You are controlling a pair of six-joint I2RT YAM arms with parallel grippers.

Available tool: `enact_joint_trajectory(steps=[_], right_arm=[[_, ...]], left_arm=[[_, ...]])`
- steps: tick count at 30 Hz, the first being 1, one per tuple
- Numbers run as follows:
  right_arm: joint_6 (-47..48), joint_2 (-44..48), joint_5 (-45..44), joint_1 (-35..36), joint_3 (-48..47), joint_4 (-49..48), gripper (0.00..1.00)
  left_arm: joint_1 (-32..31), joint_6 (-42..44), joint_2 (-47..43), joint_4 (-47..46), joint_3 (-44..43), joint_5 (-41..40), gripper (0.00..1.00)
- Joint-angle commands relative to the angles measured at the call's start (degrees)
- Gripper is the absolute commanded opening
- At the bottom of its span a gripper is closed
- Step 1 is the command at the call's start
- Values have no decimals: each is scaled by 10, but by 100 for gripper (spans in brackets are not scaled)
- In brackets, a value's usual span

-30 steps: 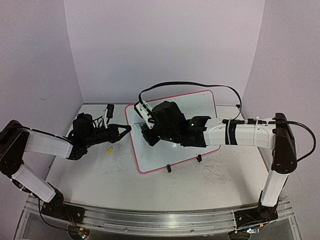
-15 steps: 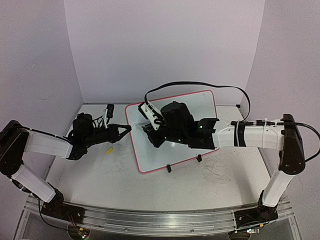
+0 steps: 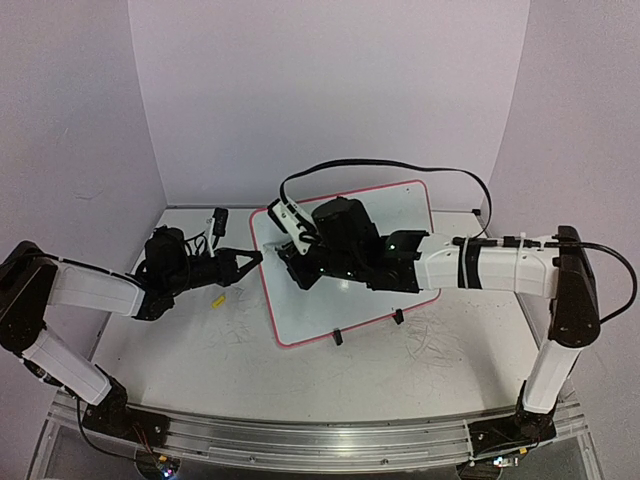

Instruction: Write a sentence on the whiteboard

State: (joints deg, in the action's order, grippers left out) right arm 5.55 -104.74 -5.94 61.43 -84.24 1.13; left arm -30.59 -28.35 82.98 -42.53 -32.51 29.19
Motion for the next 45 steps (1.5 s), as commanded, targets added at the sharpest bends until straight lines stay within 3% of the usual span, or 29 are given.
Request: enact_joint_trajectory(steps=[1, 45], right_arm=[[-5, -13, -2, 0, -24, 11, 0], [-25, -32, -20, -1, -43, 71, 0]], left_arm=[[0, 15, -21, -15, 0, 8, 0], [0, 19, -23, -11, -2, 13, 0]])
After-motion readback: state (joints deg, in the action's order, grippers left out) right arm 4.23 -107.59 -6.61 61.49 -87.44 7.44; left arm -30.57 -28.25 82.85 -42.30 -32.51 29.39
